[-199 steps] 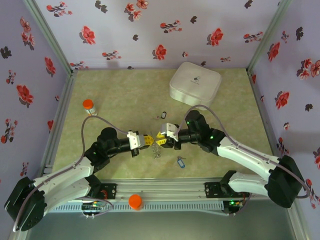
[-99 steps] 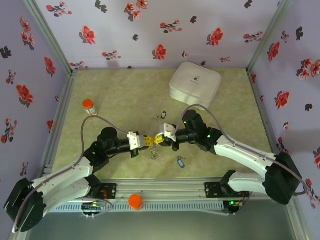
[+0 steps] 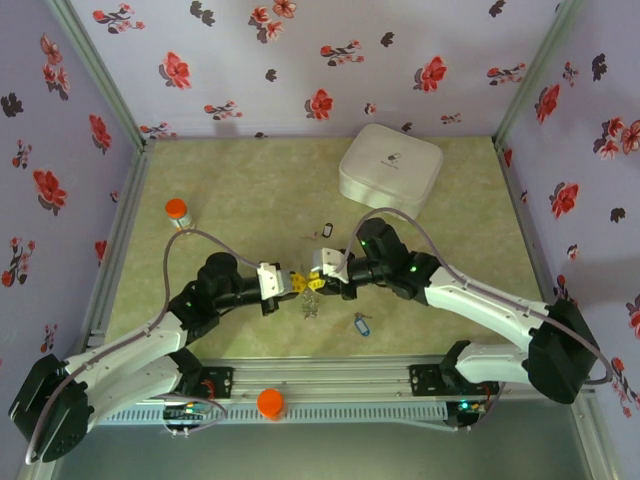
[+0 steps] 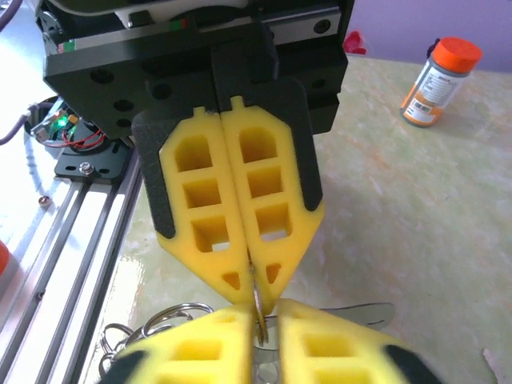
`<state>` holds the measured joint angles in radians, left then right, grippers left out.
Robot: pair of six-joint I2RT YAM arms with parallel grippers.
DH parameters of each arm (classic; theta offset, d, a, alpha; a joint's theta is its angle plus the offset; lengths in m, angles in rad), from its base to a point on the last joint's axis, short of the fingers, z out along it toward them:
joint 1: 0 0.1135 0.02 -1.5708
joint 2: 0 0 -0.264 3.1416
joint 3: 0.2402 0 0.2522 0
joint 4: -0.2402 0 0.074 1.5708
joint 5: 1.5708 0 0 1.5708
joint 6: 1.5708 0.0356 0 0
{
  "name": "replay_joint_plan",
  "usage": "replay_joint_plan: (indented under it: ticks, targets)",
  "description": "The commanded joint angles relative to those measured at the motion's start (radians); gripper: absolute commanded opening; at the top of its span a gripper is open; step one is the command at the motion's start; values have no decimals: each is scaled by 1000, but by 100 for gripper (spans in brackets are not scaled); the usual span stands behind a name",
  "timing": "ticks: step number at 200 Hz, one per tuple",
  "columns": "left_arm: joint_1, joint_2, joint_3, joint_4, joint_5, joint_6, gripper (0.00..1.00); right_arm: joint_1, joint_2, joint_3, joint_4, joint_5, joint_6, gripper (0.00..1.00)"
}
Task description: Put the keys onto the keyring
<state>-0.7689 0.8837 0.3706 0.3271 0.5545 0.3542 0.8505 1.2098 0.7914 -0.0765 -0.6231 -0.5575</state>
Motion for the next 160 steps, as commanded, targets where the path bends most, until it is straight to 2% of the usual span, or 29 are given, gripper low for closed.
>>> replay_joint_plan:
  ticks: [1,13,21,28,36,47,64,75,89,122,160]
  targets:
    - [-6,-25,38,62,-39,28,0,-7,-78,-31,48,51,72,31]
    - [-6,-41,32,58,-65,32,0,-37,-128,-67,96,161,223,44]
    - [-6,-51,28,56,-91,29,0,-50,-151,-79,96,308,353,47]
    - [-6,-57,24,52,-110,31,0,-53,-161,-75,58,456,452,47]
    - [-6,-64,20,50,-121,33,0,-53,-164,-63,-12,602,573,42]
    - [-6,-70,10,60,-129,34,0,-52,-151,-38,-155,724,749,36]
    - [-6,-68,-2,76,-134,30,0,-41,-106,10,-396,719,923,37]
    - [-6,-59,-1,79,-134,30,0,-22,-74,33,-500,719,1009,38]
    - [-6,-50,-1,85,-136,31,0,33,-30,44,-582,726,1083,45]
    - [-6,-49,-11,101,-164,6,0,103,63,27,-594,727,1232,48]
    - [-6,-82,-15,75,-217,-14,0,144,175,26,-553,684,1297,50]
